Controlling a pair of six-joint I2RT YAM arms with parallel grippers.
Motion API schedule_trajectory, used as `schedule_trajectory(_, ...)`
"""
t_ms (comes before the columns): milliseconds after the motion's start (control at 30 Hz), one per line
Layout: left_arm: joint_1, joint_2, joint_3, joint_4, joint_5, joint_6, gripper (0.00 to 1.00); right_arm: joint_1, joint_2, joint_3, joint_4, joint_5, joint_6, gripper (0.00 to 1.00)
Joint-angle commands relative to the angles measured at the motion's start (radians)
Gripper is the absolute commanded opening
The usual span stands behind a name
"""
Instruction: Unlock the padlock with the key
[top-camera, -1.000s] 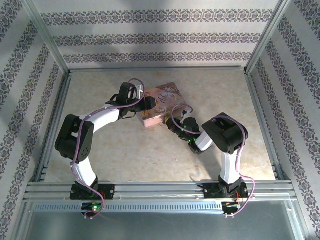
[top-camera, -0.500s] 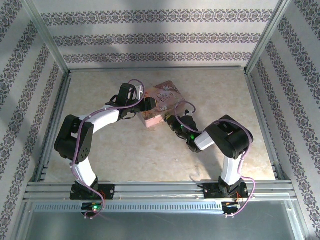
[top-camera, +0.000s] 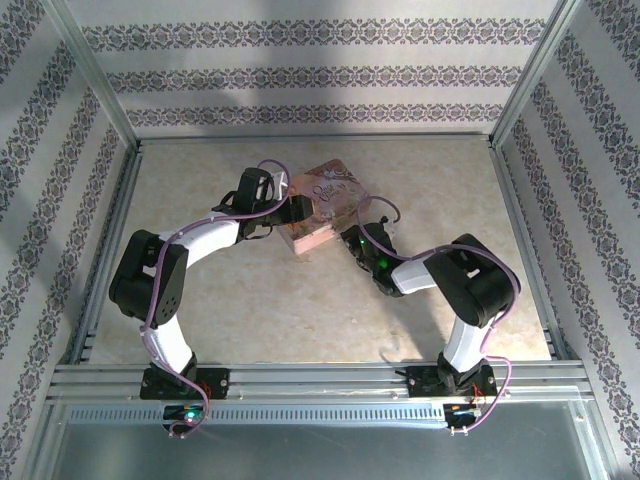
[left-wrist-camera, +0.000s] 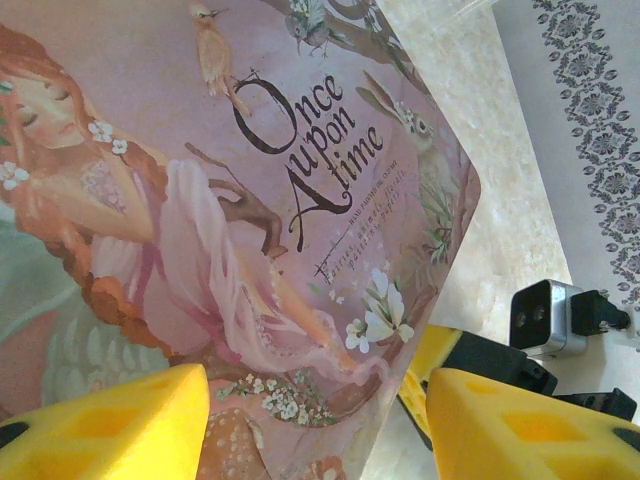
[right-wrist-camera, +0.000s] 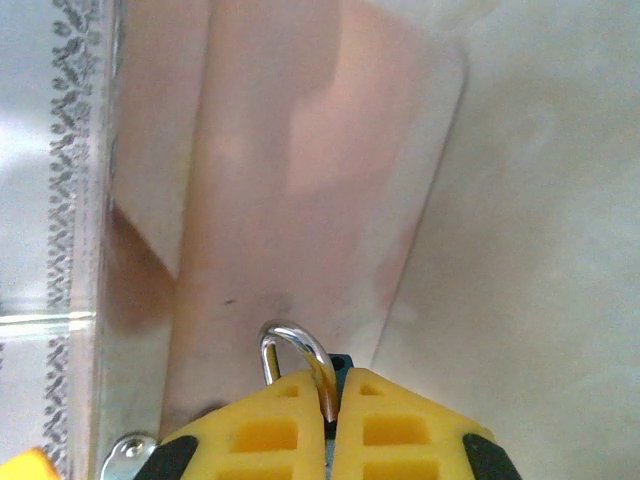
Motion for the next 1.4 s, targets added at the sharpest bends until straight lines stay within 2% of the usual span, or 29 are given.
schedule_trajectory(0,0.007,0.02,-0.05,-0.124,-0.036,-0.003,0.6,-0.005,-0.046,-0.015,-0.06,0.086,0.008,0.0)
schedule_trajectory(133,0.006,0.013,-0.044,-0.122,-0.026,-0.008,0.6,-0.01,-0.092,-0.035,-0.081,0.092,-0.03,0.0)
schedule_trajectory(367,0.011,-0.02,-0.012,-0.137,-0.003,-0.012,0.64,-0.011,-0.251,-0.042,-0.222,0.119,-0.159,0.0)
schedule_trajectory(733,0.039,-0.096,0.022,-0.177,-0.006,0.008,0.69,-0.025,-0.449,-0.043,-0.401,0.093,-0.298,0.0)
schedule_trajectory(967,0.068,-0.252,-0.068,-0.18,-0.1,0.07,0.77,-0.04,-0.518,-0.017,-0.492,-0.001,-0.415,0.0)
schedule_trajectory(1167,0.119,-0.43,-0.225,-0.151,-0.189,0.098,0.84,-0.057,-0.557,0.012,-0.539,-0.109,-0.507,0.0)
schedule_trajectory(1367,0.126,-0.609,-0.361,-0.134,-0.292,0.128,0.92,-0.088,-0.601,0.055,-0.659,-0.231,-0.589,0.0)
